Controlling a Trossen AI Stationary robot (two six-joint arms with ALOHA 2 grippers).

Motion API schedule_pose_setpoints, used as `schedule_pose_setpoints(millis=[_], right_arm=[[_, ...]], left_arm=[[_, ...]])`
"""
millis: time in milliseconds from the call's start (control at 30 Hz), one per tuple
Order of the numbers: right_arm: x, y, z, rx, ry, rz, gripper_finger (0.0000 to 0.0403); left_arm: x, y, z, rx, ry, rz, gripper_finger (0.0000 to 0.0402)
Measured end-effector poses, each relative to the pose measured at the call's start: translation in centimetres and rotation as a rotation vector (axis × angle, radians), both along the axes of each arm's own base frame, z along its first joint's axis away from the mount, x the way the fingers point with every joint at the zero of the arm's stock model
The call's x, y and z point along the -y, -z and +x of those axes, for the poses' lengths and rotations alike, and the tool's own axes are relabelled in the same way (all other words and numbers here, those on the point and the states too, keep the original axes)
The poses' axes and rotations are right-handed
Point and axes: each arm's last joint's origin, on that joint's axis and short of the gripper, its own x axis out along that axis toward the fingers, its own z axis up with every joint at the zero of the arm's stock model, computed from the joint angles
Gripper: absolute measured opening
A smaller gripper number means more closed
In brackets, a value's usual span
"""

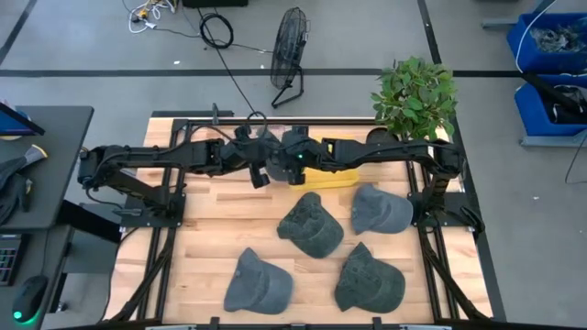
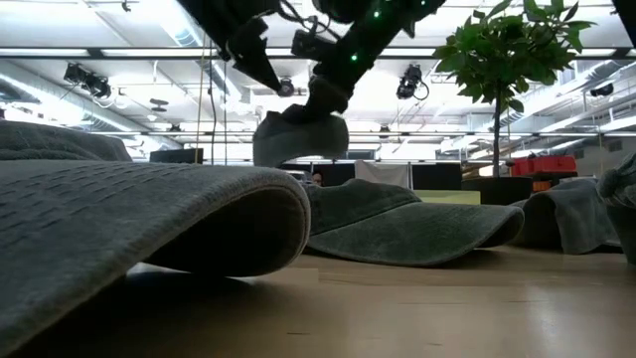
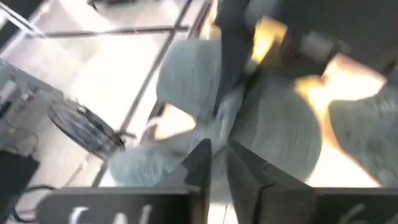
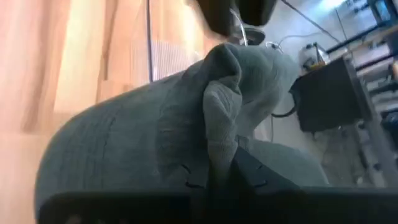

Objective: Pick & Place hat
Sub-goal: Put the top left black cap into the yellow bin

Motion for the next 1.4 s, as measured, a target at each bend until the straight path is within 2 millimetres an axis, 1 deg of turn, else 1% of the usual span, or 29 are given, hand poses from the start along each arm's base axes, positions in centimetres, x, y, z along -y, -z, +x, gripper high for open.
schedule_pose_setpoints(millis=[100,200,267,333,400,500,667,767,867,967,1067,1200,1300,1400], right_arm=[[-0.2,0.0,-0.5,-0.018,0.038,0.051,0.0015],[-0.5,0.8,-1.1,-0.088,0.105,0.086,0.0014],[-0.8,0.7,-1.6,-0.104,0.185,0.067,0.0014],[-1.2,0.3,-2.3,-0.095,0.303,0.031,0.0016],[-1.6,-0.3,-3.2,-0.068,0.423,-0.001,0.002],[-2.1,-1.7,-4.8,0.012,0.576,0.008,0.0021],[-2.8,-3.6,-7.3,0.117,0.732,0.056,0.0018],[-2.7,-3.8,-8.7,0.173,0.868,0.046,0.0019],[-2.4,-2.4,-9.4,0.243,0.98,0.0,0.0019],[-2.0,0.1,-9.7,0.279,1.026,0.011,0.0019],[-1.3,2.7,-9.8,0.328,1.06,0.044,0.0019],[-0.1,5.5,-9.7,0.481,1.096,0.12,0.0019],[0.4,7.1,-10.0,0.558,1.118,0.182,0.0021],[0.5,8.3,-10.6,0.602,1.162,0.227,0.0024]], left_arm=[[-0.1,0.7,0.3,-0.039,0.003,0.002,0.0096],[-0.1,0.8,0.4,-0.038,0.0,-0.001,0.0128],[-0.1,0.9,0.4,-0.03,-0.014,-0.016,0.0143],[-0.1,0.8,0.4,-0.009,-0.034,-0.035,0.0152],[-0.1,0.9,0.4,-0.004,-0.046,-0.047,0.0155],[-0.1,0.9,0.4,-0.007,-0.044,-0.045,0.0153],[-0.1,0.9,0.4,-0.015,-0.044,-0.045,0.0145],[-0.1,1.0,0.3,-0.025,-0.044,-0.047,0.0143],[-0.1,1.2,0.1,-0.048,-0.045,-0.05,0.0142],[-0.1,1.2,0.1,-0.037,-0.06,-0.063,0.0142],[-0.2,1.2,0.1,-0.022,-0.107,-0.057,0.0142],[-0.3,1.1,0.0,-0.027,-0.128,-0.032,0.0142],[-0.3,1.1,0.0,-0.027,-0.132,-0.032,0.0142],[-0.3,1.2,-0.1,-0.033,-0.135,-0.036,0.0142]])
